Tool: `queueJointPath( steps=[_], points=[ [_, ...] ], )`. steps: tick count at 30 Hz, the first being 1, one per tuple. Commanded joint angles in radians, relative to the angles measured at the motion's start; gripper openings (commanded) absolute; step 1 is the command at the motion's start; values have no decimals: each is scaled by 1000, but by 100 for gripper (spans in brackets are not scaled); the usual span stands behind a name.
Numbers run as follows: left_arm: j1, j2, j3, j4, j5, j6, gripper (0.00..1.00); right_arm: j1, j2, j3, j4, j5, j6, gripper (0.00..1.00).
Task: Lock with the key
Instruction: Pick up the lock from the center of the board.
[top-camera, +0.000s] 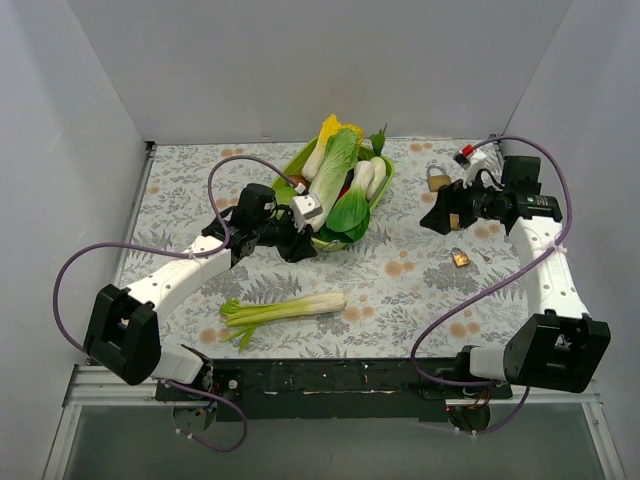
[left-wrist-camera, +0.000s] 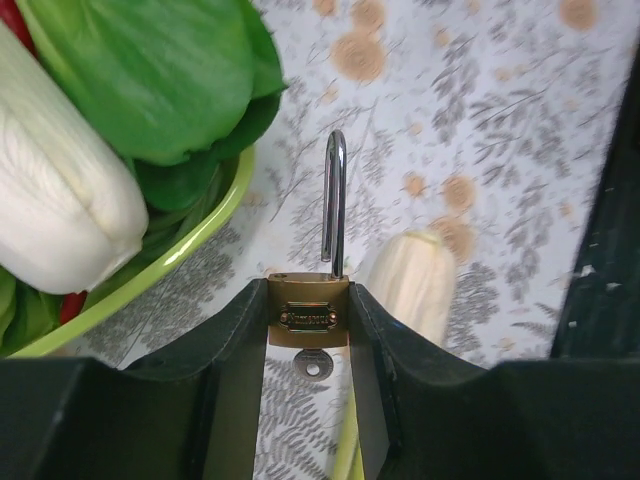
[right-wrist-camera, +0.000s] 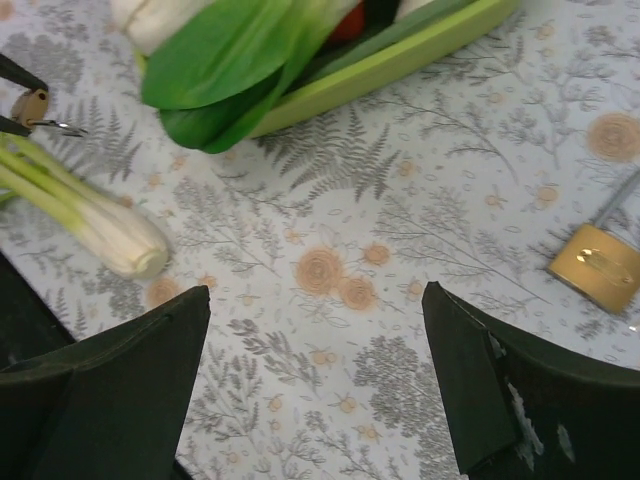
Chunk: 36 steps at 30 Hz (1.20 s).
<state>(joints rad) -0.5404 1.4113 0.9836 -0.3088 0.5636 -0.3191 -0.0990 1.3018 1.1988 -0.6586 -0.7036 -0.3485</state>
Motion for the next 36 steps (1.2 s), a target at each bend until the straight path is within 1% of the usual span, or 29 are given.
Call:
queueJointPath(
  steps=[1,3,5,7,8,9,10,11,12,13,14,15,16,17,18,19,20,21,23,24,25,27,28,30,31,36],
  points=[
    [-6,-68,53,-15,182,-168,0,66,-67,16,-61,-183,65,93],
    [-10,-58,85,-9,231,-238,0,97,-96,-1,-55,-206,43,91],
    [-27,-54,102,5,284,-276,0,168,-134,-19,-53,-235,11,91],
    [-50,-67,115,7,321,-265,0,203,-162,-27,-67,-270,-56,89],
    [-73,-74,113,22,331,-258,0,241,-165,-25,-94,-278,-82,88],
    [-84,-84,103,39,338,-274,0,260,-168,-24,-107,-286,-99,87],
    [-92,-100,95,65,343,-300,0,278,-171,-22,-111,-301,-109,87],
    [-99,-106,84,135,343,-339,0,307,-173,-24,-113,-304,-107,85],
    [-101,-110,76,173,344,-433,0,318,-176,-28,-104,-309,-100,84],
    [-101,-110,69,207,334,-478,0,327,-190,-34,-78,-300,-78,82],
    [-101,-109,66,267,303,-521,0,335,-202,-59,-44,-290,-7,79],
    [-101,-109,66,292,274,-567,0,334,-216,-71,41,-269,52,76],
    [-101,-109,52,304,248,-651,0,334,-251,-90,94,-217,104,74],
    [-101,-118,41,395,221,-688,0,334,-271,-114,140,-199,212,72],
    [-104,-121,33,413,153,-704,0,334,-288,-143,175,-179,265,70],
    [-113,-124,30,419,95,-722,0,334,-314,-160,239,-115,332,68],
    [-121,-126,33,430,67,-726,0,335,-321,-169,261,-97,405,63],
    [-127,-129,33,430,-6,-722,0,334,-323,-166,263,-82,487,61],
    [-147,-130,38,428,-66,-701,0,334,-309,-163,295,-66,593,60],
    [-153,-127,38,428,-114,-687,0,334,-300,-168,309,-59,694,60],
    [-162,-129,38,428,-137,-675,0,340,-296,-177,373,-54,750,60],
    [-200,-118,36,432,-177,-624,0,349,-262,-162,376,1,819,61],
    [-214,-117,35,432,-233,-612,0,375,-250,-144,379,25,833,62],
    [-245,-109,32,438,-272,-587,0,392,-207,-127,383,90,876,63],
    [-251,-103,29,445,-303,-584,0,403,-194,-119,384,89,914,63],
    [-280,-84,47,481,-350,-580,0,444,-168,-123,407,128,971,63]
  ],
)
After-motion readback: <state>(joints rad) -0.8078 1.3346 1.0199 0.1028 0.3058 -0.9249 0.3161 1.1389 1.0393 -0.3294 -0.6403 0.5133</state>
